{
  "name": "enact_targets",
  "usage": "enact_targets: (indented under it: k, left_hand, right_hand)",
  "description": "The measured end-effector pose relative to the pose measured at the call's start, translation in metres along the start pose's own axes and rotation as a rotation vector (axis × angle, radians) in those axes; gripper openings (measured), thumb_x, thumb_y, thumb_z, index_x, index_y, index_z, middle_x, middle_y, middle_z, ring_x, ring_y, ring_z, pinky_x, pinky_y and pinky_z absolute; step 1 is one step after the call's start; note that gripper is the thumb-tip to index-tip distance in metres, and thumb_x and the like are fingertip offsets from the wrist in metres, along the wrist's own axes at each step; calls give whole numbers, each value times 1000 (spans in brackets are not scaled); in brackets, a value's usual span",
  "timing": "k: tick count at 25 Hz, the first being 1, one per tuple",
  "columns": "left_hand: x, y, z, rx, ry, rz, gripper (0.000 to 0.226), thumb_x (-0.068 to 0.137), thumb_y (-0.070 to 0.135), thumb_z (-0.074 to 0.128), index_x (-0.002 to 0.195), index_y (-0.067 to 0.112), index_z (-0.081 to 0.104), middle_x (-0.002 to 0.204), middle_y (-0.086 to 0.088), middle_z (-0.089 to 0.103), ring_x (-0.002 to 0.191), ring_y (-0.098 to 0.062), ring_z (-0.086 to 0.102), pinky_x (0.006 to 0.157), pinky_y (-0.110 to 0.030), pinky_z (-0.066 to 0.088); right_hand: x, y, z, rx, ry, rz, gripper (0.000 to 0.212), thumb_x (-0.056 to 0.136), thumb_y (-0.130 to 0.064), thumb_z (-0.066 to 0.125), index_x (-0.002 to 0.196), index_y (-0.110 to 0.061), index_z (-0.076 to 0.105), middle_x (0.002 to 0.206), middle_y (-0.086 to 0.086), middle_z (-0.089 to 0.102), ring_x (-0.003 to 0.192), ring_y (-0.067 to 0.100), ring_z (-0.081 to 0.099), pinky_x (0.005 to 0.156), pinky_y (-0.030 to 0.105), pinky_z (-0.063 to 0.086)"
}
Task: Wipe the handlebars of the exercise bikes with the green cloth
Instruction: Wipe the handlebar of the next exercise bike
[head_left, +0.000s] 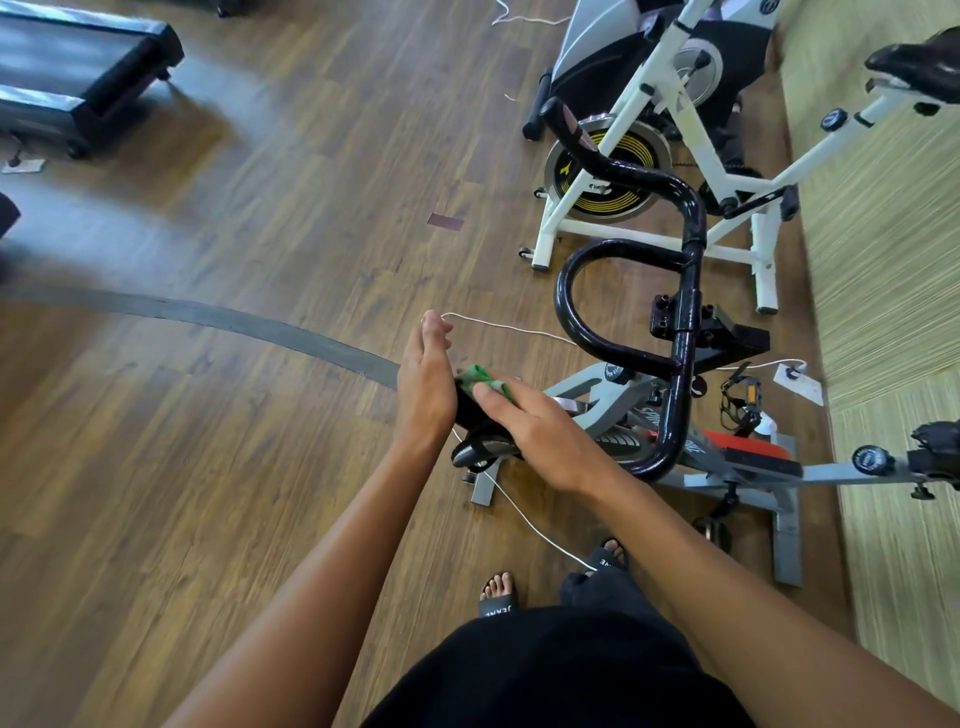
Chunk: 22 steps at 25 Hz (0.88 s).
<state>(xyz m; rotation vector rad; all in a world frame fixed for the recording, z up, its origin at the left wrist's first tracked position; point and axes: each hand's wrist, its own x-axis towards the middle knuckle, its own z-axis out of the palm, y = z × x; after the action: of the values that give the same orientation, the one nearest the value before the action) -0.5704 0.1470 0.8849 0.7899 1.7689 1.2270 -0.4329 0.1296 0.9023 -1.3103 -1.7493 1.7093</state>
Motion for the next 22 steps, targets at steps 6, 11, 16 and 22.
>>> enact_targets:
  k: [6, 11, 16, 22]
  left_hand:
    - [-1, -1, 0, -18, 13, -4, 55, 106, 49, 25, 120, 10, 62, 115, -2, 60, 116, -22, 56, 105, -40, 43]
    - [1, -3, 0, -5, 15, -5, 54, 106, 49, 24, 116, 13, 63, 113, -3, 61, 114, -20, 57, 107, -43, 42]
    - [2, -3, 0, 11, -3, -9, 55, 106, 49, 24, 119, 13, 63, 117, -5, 61, 117, -22, 56, 107, -44, 41]
    - [0, 2, -2, 160, -69, 28, 56, 105, 51, 22, 128, 15, 58, 132, -2, 58, 126, -18, 50, 109, -38, 36]
  right_hand:
    - [21, 2, 12, 117, 103, 97, 56, 84, -69, 40, 115, -35, 71, 113, -6, 73, 113, 14, 64, 107, 47, 44]
    - [9, 5, 5, -58, 79, 92, 35, 105, -44, 37, 123, -34, 65, 118, -6, 67, 115, 14, 59, 106, 45, 42]
    - [8, -2, 5, -20, -28, 59, 42, 102, -54, 36, 126, -31, 61, 121, -8, 65, 110, 3, 60, 99, 26, 44]
    - [-35, 53, -73, -776, -165, 147, 85, 77, -89, 32, 143, -37, 43, 138, -10, 54, 124, 13, 51, 102, 43, 44]
